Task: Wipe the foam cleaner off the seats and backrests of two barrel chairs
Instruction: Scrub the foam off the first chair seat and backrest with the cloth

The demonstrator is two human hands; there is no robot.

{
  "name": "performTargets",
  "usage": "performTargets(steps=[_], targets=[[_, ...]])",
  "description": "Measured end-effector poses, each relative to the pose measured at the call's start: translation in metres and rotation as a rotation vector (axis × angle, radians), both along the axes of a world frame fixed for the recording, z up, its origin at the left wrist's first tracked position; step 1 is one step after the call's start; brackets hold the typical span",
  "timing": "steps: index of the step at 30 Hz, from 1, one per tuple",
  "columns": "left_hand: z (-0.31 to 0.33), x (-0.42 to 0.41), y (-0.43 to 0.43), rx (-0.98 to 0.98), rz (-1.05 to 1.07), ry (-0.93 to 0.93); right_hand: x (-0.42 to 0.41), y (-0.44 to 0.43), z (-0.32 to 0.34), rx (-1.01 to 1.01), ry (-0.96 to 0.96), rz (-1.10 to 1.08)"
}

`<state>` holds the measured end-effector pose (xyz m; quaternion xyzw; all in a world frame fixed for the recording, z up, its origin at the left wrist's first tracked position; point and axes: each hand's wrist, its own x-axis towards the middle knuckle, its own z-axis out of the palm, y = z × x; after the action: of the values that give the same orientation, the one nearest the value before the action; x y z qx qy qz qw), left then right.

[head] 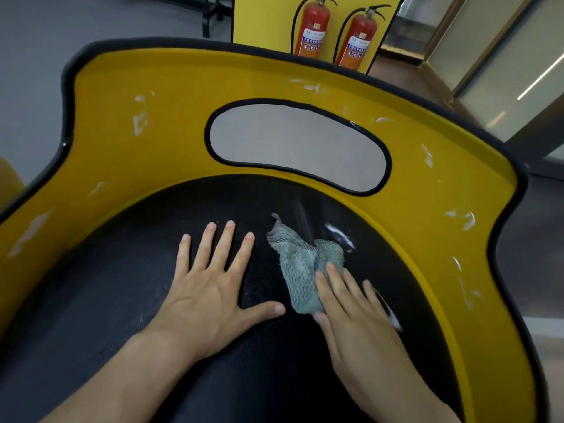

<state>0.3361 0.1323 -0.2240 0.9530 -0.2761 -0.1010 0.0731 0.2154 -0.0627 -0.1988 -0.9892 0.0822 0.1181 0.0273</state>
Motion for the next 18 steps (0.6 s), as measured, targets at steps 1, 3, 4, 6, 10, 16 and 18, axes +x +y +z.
performTargets(steps=[1, 3, 4, 6, 10, 16, 18], targets=[[0.001, 0.0, 0.0, 0.013, -0.002, -0.003, 0.013, 0.002, -0.003, 0.009, -0.029, -0.003], [0.001, -0.001, 0.0, 0.017, -0.008, -0.007, 0.044, 0.002, -0.006, 0.046, -0.095, 0.002], [0.002, -0.001, 0.0, 0.01, -0.009, -0.007, 0.062, 0.002, -0.005, 0.051, -0.134, 0.003], [0.002, -0.002, 0.001, -0.001, -0.009, -0.005, 0.094, 0.005, 0.0, 0.063, -0.16, -0.02], [0.003, -0.002, 0.0, -0.004, -0.004, -0.025, 0.104, 0.014, 0.004, 0.081, -0.154, -0.058], [-0.003, 0.0, 0.002, -0.078, -0.004, -0.037, 0.008, 0.021, 0.005, 0.044, -0.025, -0.026], [-0.008, 0.0, 0.002, -0.061, -0.033, -0.028, -0.013, 0.02, -0.003, 0.035, 0.06, -0.034]])
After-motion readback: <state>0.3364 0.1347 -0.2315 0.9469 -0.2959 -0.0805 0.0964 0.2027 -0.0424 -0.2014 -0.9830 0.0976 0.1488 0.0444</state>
